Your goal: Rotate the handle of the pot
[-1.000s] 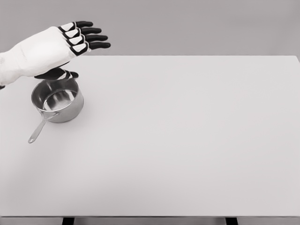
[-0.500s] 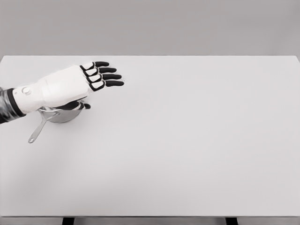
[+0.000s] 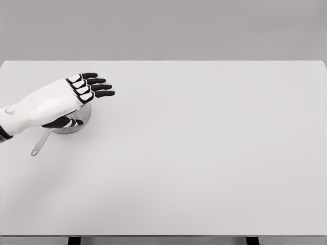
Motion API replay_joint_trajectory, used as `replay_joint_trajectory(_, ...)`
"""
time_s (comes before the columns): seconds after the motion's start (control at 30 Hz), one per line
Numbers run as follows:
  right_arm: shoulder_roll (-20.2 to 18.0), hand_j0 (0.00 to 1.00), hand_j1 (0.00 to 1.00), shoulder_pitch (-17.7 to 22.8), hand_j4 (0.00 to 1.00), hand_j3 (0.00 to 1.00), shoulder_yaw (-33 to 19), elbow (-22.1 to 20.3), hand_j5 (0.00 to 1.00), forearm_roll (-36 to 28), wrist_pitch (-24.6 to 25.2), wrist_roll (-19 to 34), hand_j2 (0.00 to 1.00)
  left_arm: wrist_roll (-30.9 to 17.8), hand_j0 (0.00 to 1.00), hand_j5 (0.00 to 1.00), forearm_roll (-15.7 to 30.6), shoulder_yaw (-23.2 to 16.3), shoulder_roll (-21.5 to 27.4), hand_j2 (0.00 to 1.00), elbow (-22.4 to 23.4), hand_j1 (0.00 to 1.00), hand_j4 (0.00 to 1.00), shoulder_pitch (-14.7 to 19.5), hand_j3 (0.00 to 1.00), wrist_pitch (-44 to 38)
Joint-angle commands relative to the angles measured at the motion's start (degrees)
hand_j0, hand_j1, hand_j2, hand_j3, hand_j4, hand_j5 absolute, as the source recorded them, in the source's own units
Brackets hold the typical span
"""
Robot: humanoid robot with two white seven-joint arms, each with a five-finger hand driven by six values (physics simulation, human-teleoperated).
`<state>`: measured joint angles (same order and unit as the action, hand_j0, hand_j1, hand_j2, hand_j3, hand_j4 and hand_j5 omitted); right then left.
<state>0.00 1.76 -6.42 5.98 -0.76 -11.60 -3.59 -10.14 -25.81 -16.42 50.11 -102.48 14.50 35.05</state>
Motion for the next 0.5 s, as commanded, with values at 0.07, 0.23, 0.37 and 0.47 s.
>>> replay_joint_trajectory(0.07,0.0,1.0,1.0,0.0,1.0,1.0,0.01,0.0,1.0,-0.03,0.0,0.07,1.0,0.04,1.0,1.0,0.15,-0.02,0.07,1.0,0.0,1.0,1.0,-0.61,1.0,-0.05)
replay_joint_trajectory(0.23,0.0,1.0,1.0,0.0,1.0,1.0,0.01,0.0,1.0,-0.03,0.0,0.07,1.0,0.12,1.0,1.0,-0.12,0.25,0.42,1.0,0.0,1.0,1.0,-3.6,1.0,-0.05)
replay_joint_trajectory(0.37,0.0,1.0,1.0,0.0,1.0,1.0,0.01,0.0,1.0,-0.03,0.0,-0.02,1.0,0.12,1.0,1.0,-0.47,0.33,0.6,1.0,0.0,1.0,1.0,-4.57,1.0,-0.05)
replay_joint_trajectory(0.47,0.0,1.0,1.0,0.0,1.0,1.0,0.01,0.0,1.0,-0.03,0.0,-0.02,1.0,1.17,1.0,1.0,-1.78,0.69,0.42,1.0,0.17,1.0,1.0,-5.71,1.0,-0.05)
